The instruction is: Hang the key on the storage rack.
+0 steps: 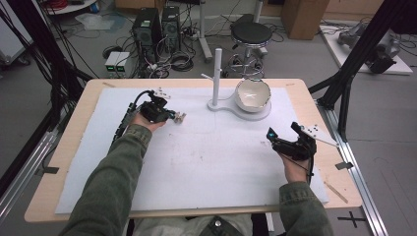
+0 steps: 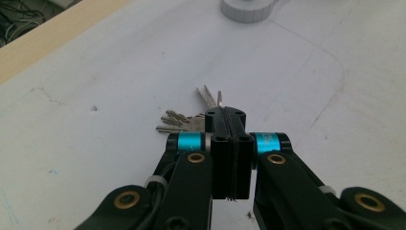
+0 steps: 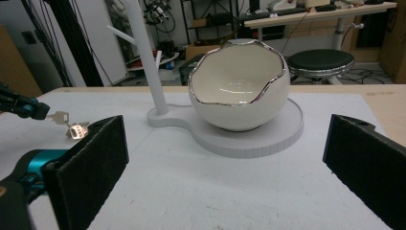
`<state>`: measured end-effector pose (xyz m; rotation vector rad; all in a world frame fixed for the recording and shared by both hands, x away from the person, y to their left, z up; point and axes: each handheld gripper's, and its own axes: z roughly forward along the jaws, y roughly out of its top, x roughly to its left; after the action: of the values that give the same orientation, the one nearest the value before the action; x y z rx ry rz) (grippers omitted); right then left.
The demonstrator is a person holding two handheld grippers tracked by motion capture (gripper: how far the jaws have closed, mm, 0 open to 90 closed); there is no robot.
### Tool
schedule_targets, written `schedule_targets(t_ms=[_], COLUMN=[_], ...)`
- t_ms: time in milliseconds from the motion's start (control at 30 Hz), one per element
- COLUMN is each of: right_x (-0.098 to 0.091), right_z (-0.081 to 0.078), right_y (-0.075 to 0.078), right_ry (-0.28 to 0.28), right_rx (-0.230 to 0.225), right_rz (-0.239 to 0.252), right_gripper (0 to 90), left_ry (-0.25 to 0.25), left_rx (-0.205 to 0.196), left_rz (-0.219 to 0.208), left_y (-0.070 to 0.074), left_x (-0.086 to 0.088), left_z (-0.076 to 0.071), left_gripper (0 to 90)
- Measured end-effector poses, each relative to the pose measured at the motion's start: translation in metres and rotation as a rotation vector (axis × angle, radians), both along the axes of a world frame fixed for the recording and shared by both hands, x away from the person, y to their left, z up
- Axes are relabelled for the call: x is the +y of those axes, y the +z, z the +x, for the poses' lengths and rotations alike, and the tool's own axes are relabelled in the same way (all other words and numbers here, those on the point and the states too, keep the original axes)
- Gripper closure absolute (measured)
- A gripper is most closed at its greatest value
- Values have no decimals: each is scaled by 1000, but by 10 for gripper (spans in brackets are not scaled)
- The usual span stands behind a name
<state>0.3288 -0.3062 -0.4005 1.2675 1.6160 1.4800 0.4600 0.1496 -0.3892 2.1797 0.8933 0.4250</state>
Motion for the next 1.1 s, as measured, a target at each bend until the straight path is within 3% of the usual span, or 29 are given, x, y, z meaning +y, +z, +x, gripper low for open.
schedule_targets(t_ms=[333, 767, 1100], right_x=[0, -1, -1], right_z=[0, 0, -1], right_y=[0, 1, 1], right_ry=[1, 0, -1], right_rx=[-2, -9, -16], right_rz=[-1, 8, 12], right_gripper=[6, 6, 6], left_ry=[-29, -80, -91], left_rx=[-51, -82, -106], left_rz=[-64, -119, -114], left_y=[26, 58, 81], left_x=[-6, -24, -27], left_z=[-4, -9, -11], left_gripper=[893, 892, 892])
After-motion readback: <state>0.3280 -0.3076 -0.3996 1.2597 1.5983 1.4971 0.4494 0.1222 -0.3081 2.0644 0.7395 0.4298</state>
